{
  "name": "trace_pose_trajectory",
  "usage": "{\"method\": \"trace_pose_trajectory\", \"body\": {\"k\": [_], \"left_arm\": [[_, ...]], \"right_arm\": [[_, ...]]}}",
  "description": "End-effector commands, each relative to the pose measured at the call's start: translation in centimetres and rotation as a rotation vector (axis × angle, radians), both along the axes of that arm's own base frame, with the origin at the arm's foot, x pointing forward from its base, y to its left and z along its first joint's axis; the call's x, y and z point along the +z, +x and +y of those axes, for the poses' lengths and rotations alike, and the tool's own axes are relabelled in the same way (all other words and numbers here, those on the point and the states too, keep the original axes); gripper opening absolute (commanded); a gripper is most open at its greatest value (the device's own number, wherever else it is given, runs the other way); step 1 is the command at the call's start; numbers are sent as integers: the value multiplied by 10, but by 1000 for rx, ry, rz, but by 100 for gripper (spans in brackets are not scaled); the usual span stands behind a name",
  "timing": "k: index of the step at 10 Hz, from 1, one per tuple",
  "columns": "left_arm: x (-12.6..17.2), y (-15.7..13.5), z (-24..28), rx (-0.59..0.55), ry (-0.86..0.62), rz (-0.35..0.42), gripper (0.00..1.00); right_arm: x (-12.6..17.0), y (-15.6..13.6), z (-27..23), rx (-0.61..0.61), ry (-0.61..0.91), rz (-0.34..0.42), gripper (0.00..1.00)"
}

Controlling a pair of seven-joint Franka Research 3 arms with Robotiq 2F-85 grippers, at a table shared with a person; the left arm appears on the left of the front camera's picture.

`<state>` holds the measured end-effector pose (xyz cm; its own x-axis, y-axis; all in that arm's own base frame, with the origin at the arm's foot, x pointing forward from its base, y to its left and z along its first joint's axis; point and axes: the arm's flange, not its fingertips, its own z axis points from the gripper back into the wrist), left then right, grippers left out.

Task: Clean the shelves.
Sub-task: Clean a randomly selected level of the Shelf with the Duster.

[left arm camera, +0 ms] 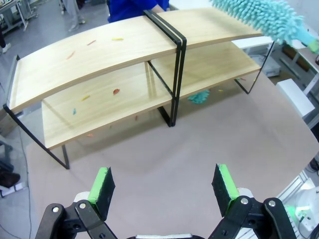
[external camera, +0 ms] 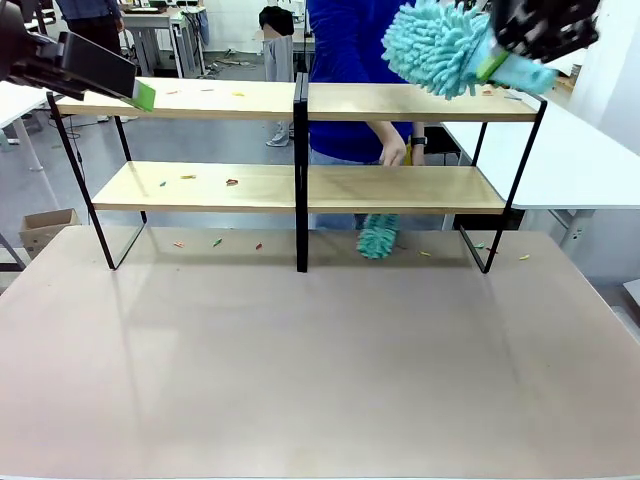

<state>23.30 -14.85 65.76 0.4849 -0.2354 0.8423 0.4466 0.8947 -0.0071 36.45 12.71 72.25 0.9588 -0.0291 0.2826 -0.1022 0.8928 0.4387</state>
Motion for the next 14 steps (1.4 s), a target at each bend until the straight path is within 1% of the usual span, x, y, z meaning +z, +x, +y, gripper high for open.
{"method": "trace_pose_trajectory", "body": {"k": [1, 2, 3, 4, 5, 6, 7, 9, 10, 11, 14], "left_arm": [[-1, -1, 1, 3, 1, -2, 100], [-1, -1, 1, 3, 1, -2, 100], [-1, -1, 1, 3, 1, -2, 100], [-1, -1, 1, 3, 1, -2, 100], [-1, -1, 1, 3, 1, -2, 100], [-1, -1, 1, 3, 1, -2, 100], [-1, -1, 1, 3, 1, -2, 100], [-1, -1, 1, 3, 1, -2, 100], [-1, -1, 1, 3, 1, -2, 100], [-1, -1, 1, 3, 1, -2, 100], [-1, -1, 1, 3, 1, -2, 100]], "right_arm": [[20, -54, -57, 212, 38, -1, 12], [32, -71, -78, 250, 32, -37, 12], [44, -87, -103, 277, 31, -92, 12], [56, -101, -131, 229, 34, -180, 12], [66, -121, -163, 197, 64, -289, 12], [69, -144, -191, 145, 93, -375, 12], [66, -165, -212, 128, 146, -436, 12], [48, -195, -226, 69, 166, -489, 12], [40, -196, -230, 55, 184, -479, 12], [72, -192, -239, 62, 143, -427, 12], [72, -192, -239, 62, 143, -427, 12]]}}
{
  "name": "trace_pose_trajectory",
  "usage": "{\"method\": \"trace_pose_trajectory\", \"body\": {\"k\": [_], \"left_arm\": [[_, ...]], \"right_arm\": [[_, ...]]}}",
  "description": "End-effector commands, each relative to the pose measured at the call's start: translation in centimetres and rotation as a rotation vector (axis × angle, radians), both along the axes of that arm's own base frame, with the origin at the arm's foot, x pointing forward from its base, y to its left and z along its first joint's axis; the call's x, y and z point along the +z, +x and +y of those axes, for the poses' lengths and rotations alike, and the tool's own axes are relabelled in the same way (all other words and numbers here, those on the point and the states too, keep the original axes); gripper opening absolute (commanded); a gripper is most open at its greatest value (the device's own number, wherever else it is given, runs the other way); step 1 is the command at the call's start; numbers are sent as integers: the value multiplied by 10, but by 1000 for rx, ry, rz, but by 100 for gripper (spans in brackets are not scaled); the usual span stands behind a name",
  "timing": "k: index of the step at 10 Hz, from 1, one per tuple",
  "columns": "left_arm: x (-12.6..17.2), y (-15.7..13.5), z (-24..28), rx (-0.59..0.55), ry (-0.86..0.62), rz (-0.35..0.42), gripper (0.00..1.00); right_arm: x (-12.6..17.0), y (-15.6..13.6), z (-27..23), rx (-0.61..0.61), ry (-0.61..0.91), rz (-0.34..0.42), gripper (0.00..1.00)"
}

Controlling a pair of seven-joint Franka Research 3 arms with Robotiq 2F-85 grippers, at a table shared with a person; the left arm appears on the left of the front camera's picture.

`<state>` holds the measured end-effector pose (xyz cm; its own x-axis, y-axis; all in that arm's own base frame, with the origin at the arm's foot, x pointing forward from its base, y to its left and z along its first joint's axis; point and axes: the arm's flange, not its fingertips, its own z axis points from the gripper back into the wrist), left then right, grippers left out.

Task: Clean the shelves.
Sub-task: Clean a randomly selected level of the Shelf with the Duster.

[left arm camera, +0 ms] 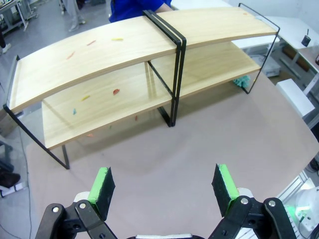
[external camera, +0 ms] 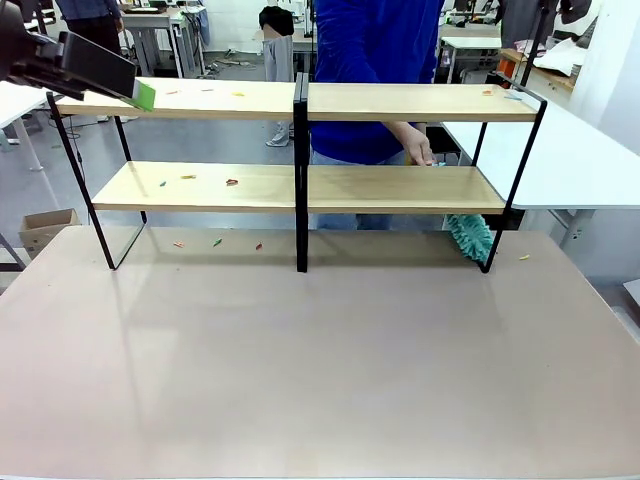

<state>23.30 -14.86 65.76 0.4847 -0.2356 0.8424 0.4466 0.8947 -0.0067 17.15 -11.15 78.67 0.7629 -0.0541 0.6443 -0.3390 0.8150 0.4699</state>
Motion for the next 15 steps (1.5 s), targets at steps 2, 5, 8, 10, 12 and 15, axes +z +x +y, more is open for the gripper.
{"method": "trace_pose_trajectory", "body": {"k": [2, 5, 8, 10, 12, 15], "left_arm": [[-1, -1, 1, 3, 1, -1, 100], [-1, -1, 1, 3, 1, -1, 100], [-1, -1, 1, 3, 1, -1, 100], [-1, -1, 1, 3, 1, -1, 100], [-1, -1, 1, 3, 1, -1, 100], [-1, -1, 1, 3, 1, -1, 100]], "right_arm": [[8, 1, 0, 11, -4, -8, 12], [2, 2, 0, 1, -3, 5, 12], [-35, 121, 80, 26, -129, 150, 12], [-62, 158, 132, 11, -221, 182, 12], [-56, 135, 95, 54, -153, 180, 12], [-89, 193, 140, 4, -218, 300, 12]]}}
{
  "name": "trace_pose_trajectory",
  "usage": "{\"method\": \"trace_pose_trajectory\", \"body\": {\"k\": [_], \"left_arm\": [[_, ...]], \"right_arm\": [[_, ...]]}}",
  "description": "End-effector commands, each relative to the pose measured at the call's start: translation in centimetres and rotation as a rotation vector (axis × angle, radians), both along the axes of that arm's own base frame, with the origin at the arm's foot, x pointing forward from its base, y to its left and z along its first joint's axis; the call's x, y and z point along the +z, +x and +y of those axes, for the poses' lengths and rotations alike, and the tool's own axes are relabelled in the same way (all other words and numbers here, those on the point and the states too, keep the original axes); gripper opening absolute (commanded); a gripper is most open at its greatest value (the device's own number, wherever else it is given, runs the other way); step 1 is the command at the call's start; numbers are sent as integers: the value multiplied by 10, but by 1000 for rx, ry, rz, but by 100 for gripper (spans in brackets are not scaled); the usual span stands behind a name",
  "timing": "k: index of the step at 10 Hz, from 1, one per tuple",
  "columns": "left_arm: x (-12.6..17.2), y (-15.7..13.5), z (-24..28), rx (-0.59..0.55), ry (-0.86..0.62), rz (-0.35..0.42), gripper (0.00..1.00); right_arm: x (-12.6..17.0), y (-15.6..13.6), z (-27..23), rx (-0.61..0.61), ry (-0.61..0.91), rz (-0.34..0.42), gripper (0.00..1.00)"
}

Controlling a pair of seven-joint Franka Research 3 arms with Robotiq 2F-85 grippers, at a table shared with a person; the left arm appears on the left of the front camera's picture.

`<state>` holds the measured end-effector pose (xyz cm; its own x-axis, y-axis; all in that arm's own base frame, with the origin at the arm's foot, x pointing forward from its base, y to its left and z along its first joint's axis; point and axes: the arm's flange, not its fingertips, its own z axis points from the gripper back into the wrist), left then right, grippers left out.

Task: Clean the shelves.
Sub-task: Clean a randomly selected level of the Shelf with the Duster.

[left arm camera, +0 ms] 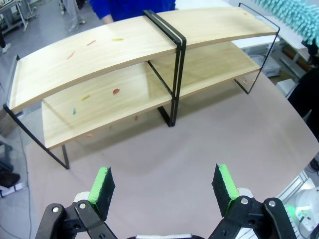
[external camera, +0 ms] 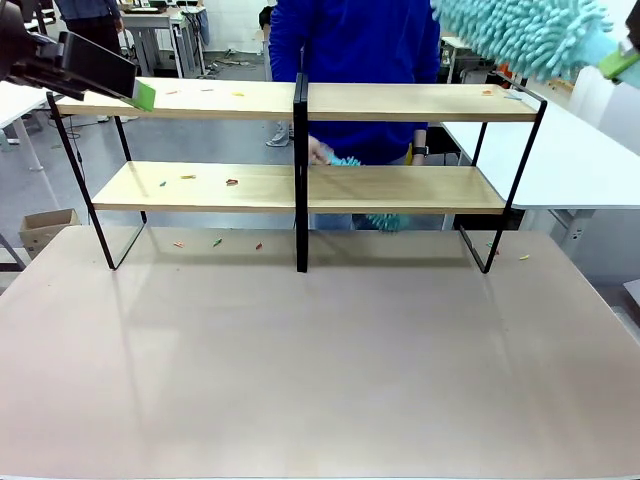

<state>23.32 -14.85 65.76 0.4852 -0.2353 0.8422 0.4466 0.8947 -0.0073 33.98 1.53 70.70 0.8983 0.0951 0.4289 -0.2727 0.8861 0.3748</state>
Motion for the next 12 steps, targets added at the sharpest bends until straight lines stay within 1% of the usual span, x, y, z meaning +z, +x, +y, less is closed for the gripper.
{"method": "trace_pose_trajectory", "body": {"k": [1, 3, 4, 5, 6, 7, 8, 9, 10, 11, 12], "left_arm": [[-1, -1, 1, 3, 1, -2, 100], [-1, -1, 1, 3, 1, -2, 100], [-1, -1, 1, 3, 1, -2, 100], [-1, -1, 1, 3, 1, -2, 100], [-1, -1, 1, 3, 1, -2, 100], [-1, -1, 1, 3, 1, -2, 100], [-1, -1, 1, 3, 1, -2, 100], [-1, -1, 1, 3, 1, -2, 100], [-1, -1, 1, 3, 1, -2, 100], [-1, -1, 1, 3, 1, -2, 100], [-1, -1, 1, 3, 1, -2, 100]], "right_arm": [[-16, 41, 20, -46, -28, 76, 12], [-21, 61, 30, -75, -50, 93, 12], [-28, 69, 32, -117, -90, 123, 12], [-32, 70, 34, -169, -117, 145, 12], [-32, 69, 36, -233, -132, 150, 12], [-31, 68, 35, -316, -150, 151, 12], [-27, 65, 29, -504, -169, 137, 12], [-23, 60, 24, -630, -181, 105, 12], [-22, 55, 25, -609, -181, 71, 12], [-22, 55, 27, -557, -167, 50, 12], [-24, 54, 30, -471, -144, 64, 12]]}}
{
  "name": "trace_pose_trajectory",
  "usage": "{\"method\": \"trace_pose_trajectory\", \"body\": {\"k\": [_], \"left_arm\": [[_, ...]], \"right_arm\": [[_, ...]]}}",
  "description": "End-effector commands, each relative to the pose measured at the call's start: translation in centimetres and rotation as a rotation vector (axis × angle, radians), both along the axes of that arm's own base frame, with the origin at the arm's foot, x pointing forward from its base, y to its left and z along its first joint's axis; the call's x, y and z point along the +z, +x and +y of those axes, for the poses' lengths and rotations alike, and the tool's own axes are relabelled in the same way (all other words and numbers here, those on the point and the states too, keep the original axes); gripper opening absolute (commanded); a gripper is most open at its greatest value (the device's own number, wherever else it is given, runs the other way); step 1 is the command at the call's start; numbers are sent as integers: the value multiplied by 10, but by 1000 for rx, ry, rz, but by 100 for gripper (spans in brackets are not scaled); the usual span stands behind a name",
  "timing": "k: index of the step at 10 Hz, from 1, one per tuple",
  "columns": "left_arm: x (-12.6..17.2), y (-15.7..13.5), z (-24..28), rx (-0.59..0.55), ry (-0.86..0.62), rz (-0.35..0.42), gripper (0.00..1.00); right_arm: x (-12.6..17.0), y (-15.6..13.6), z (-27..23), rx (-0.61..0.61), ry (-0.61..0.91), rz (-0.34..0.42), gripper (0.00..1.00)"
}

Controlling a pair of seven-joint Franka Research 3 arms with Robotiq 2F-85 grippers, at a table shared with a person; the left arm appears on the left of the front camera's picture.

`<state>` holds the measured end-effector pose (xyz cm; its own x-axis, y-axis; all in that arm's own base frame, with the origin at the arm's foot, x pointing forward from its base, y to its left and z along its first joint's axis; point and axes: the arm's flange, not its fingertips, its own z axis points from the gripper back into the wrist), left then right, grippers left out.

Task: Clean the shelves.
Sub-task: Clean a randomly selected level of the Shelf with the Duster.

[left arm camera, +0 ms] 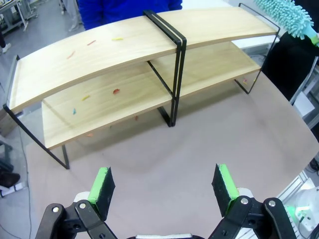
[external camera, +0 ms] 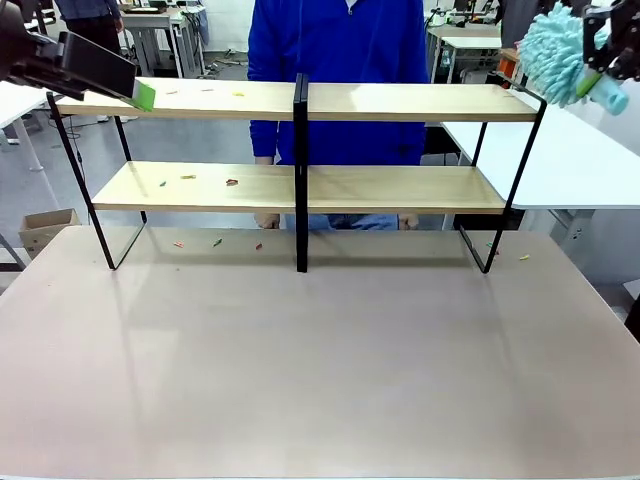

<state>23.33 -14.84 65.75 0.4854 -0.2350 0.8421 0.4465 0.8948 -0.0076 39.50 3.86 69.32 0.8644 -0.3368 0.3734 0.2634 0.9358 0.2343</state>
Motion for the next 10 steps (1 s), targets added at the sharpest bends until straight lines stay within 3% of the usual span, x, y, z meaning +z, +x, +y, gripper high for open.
{"method": "trace_pose_trajectory", "body": {"k": [1, 3, 5, 8, 10], "left_arm": [[-1, -1, 1, 3, 1, -2, 100], [-1, -1, 1, 3, 1, -2, 100], [-1, -1, 1, 3, 1, -2, 100], [-1, -1, 1, 3, 1, -2, 100], [-1, -1, 1, 3, 1, -2, 100]], "right_arm": [[-11, -1, 8, 119, 23, -13, 12], [-9, -1, 4, 140, 41, -26, 12], [9, -18, -13, 262, 135, -74, 12], [72, -96, -118, 575, 364, -148, 12], [91, -157, -200, 780, 467, -207, 12]]}}
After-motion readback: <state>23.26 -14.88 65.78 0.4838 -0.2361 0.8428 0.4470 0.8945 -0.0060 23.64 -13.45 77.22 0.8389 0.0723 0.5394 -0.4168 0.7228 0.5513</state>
